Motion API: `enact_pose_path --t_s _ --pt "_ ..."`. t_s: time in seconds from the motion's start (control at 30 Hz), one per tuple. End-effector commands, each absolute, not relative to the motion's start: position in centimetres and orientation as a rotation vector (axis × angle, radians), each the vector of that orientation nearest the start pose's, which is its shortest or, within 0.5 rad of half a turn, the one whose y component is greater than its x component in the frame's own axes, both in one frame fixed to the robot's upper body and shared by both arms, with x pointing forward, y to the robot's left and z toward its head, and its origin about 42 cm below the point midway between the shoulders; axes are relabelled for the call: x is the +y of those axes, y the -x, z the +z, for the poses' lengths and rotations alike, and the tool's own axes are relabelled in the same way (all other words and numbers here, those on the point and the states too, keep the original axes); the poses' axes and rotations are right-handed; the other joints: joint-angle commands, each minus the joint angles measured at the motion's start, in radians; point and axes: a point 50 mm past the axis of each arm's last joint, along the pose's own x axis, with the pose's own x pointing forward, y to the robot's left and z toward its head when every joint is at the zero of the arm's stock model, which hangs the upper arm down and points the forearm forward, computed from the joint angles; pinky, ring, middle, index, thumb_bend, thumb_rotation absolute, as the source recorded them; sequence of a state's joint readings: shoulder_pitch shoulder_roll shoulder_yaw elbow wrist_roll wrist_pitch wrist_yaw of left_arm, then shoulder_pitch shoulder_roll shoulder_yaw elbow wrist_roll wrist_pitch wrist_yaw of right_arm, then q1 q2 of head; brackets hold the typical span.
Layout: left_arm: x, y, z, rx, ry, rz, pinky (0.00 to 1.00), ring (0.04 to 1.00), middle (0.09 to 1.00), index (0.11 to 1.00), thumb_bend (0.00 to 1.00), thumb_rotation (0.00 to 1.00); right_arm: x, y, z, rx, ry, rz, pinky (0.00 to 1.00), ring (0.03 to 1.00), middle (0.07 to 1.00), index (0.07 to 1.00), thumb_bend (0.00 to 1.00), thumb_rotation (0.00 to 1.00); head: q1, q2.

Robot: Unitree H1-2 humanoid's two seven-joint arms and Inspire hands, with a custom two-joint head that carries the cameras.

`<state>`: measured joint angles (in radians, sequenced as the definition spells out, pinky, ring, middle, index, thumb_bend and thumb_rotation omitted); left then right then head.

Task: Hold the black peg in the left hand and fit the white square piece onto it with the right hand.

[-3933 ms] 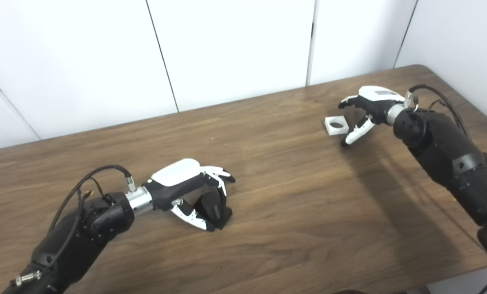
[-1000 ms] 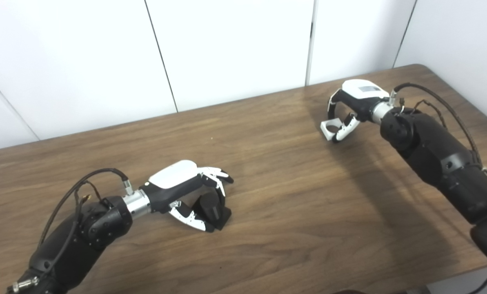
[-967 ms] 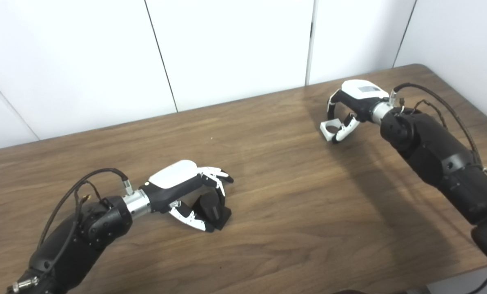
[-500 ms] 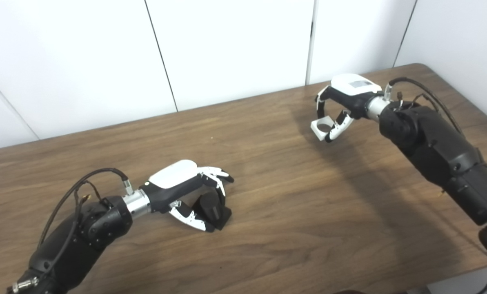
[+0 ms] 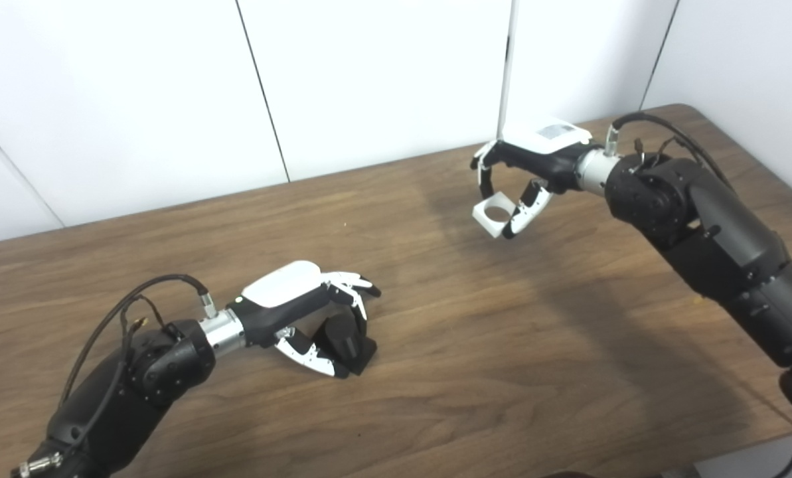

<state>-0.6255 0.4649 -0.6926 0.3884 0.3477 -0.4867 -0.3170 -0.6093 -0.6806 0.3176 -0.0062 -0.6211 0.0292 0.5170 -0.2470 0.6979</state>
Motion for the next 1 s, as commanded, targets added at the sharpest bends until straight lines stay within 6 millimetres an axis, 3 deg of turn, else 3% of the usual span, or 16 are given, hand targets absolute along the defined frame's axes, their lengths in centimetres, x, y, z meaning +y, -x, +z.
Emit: enact_pose_path --t_s 0.0,0.63,0.97 --pt "21.4 -38.6 10.3 -0.142 -1.194 -1.218 0.82 0.905 0.872 0.49 0.52 0.06 -28.2 -42.2 34.6 -0.366 1.469 0.44 0.71 0.833 0.815 0.482 0.51 0.14 0.002 0.002" --pt "20.6 -37.3 9.0 -0.152 -1.189 -0.998 0.81 0.872 0.864 0.491 0.52 0.07 -25.9 -40.7 34.3 -0.421 1.342 0.538 0.71 0.832 0.824 0.481 0.51 0.14 0.085 0.029" --pt "19.8 -37.5 8.7 -0.121 -1.15 -1.033 0.8 0.875 0.855 0.49 0.52 0.07 -24.1 -39.3 33.9 -0.5 1.246 0.614 0.7 0.814 0.805 0.48 0.51 0.14 0.153 0.045"
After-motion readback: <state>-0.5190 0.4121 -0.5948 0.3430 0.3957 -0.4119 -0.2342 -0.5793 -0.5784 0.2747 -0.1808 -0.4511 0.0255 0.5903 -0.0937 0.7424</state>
